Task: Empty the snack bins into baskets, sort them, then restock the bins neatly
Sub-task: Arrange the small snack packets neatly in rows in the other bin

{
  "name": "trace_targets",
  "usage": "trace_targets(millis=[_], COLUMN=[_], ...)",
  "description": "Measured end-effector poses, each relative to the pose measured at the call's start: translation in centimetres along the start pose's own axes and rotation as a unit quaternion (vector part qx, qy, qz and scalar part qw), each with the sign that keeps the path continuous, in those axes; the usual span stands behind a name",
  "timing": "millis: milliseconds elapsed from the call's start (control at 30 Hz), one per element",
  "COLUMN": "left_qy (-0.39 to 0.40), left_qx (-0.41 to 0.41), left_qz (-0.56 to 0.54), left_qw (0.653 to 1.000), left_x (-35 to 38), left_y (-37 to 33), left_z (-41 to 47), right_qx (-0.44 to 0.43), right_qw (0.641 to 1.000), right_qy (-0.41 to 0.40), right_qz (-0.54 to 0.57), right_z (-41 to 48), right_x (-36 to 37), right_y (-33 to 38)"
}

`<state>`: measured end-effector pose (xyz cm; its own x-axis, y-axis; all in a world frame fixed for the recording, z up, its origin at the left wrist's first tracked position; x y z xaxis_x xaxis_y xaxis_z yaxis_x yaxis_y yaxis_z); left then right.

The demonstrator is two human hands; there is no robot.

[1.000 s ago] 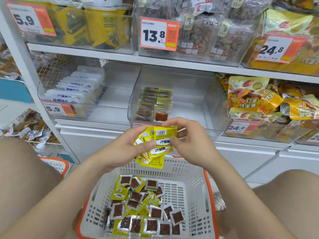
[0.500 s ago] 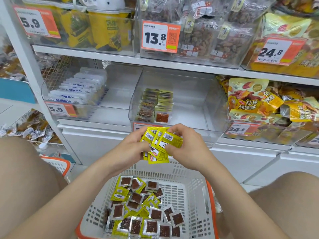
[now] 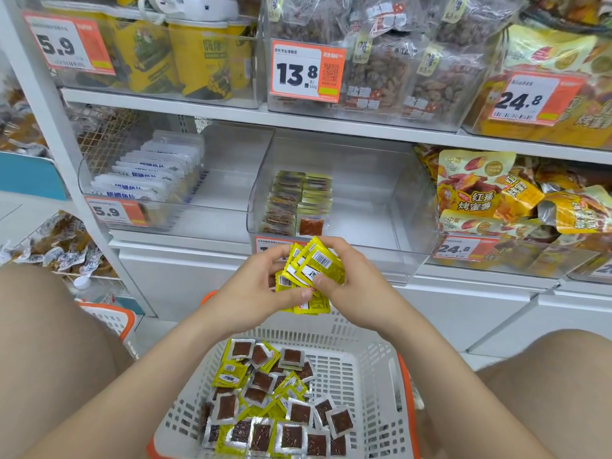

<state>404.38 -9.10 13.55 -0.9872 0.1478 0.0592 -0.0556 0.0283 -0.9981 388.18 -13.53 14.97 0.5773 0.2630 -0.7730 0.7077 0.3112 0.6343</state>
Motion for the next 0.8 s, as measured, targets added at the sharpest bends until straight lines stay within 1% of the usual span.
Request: trace_targets(millis=[67, 167, 200, 300, 367, 433, 533, 600, 633, 700, 733, 800], left_qy=[-0.006, -0.053, -0.061, -0.04, -0.037, -0.052, -0.088, -0.103, -0.109, -0.118, -0.123, -0.135], left_qx=[0.006, 0.046, 0.047, 0.02, 0.009, 0.0, -0.014, -0.02, -0.02, -0.02, -0.024, -0.024], left_qz=[0.033, 0.057, 0.062, 0.048, 0.042, 0.03, 0.003, -0.013, -0.015, -0.009, -0.006, -0.01], left_qw=[0.999, 0.996, 0.995, 0.998, 0.998, 0.998, 0.996, 0.994, 0.994, 0.993, 0.992, 0.99], left_x=[0.0, -0.6, -0.8, -0.9, -1.0, -1.2, -1.7, -2.1, -2.3, -2.7, -2.9, -2.9], left_y=[-0.1, -0.8, -0.9, -0.5, -0.4, -0.2, 0.0, 0.0, 0.0, 0.0, 0.1, 0.1], left_z=[0.0, 0.1, 0.1, 0.3, 0.1, 0.1, 0.2, 0.2, 0.3, 0.3, 0.3, 0.3], right_qx=[0.013, 0.01, 0.006, 0.011, 0.031, 0.06, 0.097, 0.104, 0.103, 0.094, 0.095, 0.108], right_qw=[1.0, 0.999, 0.999, 0.997, 0.994, 0.989, 0.968, 0.958, 0.957, 0.955, 0.952, 0.94], right_qy=[0.0, -0.001, 0.005, 0.021, 0.015, -0.017, -0.123, -0.182, -0.195, -0.181, -0.154, -0.073], right_qz=[0.011, 0.041, 0.051, 0.076, 0.099, 0.137, 0.196, 0.193, 0.19, 0.216, 0.246, 0.314], right_z=[0.0, 0.2, 0.3, 0.2, 0.2, 0.1, 0.1, -0.1, -0.2, -0.2, -0.2, -0.2], right_x=[0.2, 0.2, 0.3, 0.7, 0.9, 0.5, -1.1, -2.4, -2.9, -3.3, -3.1, -1.8], right_y=[-0.1, 0.1, 0.2, 0.0, -0.4, -0.6, -1.5, -1.7, -1.6, -1.3, -1.1, -0.7])
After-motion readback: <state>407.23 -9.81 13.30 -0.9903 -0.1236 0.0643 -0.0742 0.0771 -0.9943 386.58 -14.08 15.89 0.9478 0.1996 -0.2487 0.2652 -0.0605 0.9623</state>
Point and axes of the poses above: each hand's wrist, its own z-axis towards the middle knuckle, its own x-axis out of the palm, y = z × x, the point moved 6 cm from there along z, towards the middle knuckle, and after that the axes turned 11 degrees about -z, right-handed, at the moved point
